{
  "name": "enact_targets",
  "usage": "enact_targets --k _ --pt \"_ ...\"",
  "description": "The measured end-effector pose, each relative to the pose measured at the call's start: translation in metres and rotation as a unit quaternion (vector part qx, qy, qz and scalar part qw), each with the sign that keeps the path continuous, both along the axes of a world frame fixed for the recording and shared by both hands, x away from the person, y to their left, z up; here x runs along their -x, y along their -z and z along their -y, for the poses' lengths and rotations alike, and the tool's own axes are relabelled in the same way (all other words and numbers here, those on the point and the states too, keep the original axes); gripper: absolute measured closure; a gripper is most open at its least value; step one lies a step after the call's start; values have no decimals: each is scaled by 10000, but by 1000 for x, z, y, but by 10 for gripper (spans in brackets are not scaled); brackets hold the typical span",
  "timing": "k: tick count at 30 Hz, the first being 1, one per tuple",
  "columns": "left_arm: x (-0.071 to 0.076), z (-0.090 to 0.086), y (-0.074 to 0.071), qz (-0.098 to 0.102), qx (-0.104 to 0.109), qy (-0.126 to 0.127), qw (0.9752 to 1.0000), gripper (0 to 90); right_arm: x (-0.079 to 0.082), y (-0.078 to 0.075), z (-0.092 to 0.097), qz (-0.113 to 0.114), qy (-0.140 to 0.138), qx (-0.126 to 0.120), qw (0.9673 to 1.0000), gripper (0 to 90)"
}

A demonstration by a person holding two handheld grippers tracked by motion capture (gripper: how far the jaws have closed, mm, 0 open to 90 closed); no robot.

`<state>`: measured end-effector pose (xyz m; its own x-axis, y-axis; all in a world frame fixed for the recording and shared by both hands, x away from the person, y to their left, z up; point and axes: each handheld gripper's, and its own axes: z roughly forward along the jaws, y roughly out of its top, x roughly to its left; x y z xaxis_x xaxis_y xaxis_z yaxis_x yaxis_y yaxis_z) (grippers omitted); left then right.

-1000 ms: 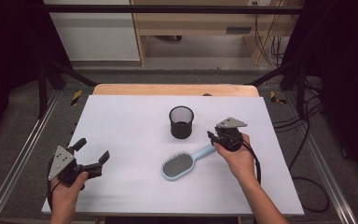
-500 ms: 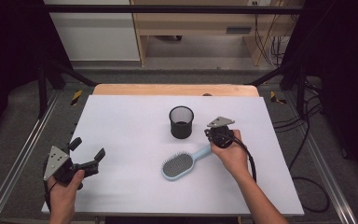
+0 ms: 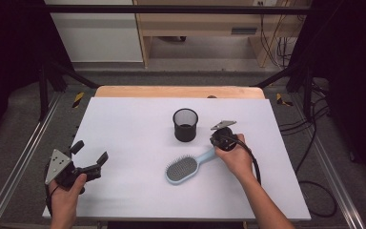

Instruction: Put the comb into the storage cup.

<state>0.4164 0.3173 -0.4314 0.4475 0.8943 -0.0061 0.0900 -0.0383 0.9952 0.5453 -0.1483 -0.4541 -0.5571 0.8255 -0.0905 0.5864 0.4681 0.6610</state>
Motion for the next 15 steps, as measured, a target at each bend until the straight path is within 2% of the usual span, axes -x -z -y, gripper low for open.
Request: enact_targets --k 1,2,3,4,10,13,15 --pt "0 0 0 0 0 0 10000 26 0 0 0 0 0 0 10000 900" --pt "0 0 0 -3 -3 7 10000 27 -1 3 0 -137 -22 70 9999 900" --pt "0 0 0 -3 -3 7 10000 27 -1 3 0 -137 -22 70 9999 900" --pt "0 0 0 -8 -6 10 10000 26 -3 5 0 -254 -49 90 9996 900" --pt "-1 0 0 -12 -10 11 10000 27 -4 6 2 -483 -130 33 9987 900" --pt "-1 1 1 -14 -20 18 10000 27 -1 7 3 -652 -182 153 9976 900" --pt "-1 1 0 -13 -27 17 10000 27 2 6 4 -672 -195 238 9973 900"
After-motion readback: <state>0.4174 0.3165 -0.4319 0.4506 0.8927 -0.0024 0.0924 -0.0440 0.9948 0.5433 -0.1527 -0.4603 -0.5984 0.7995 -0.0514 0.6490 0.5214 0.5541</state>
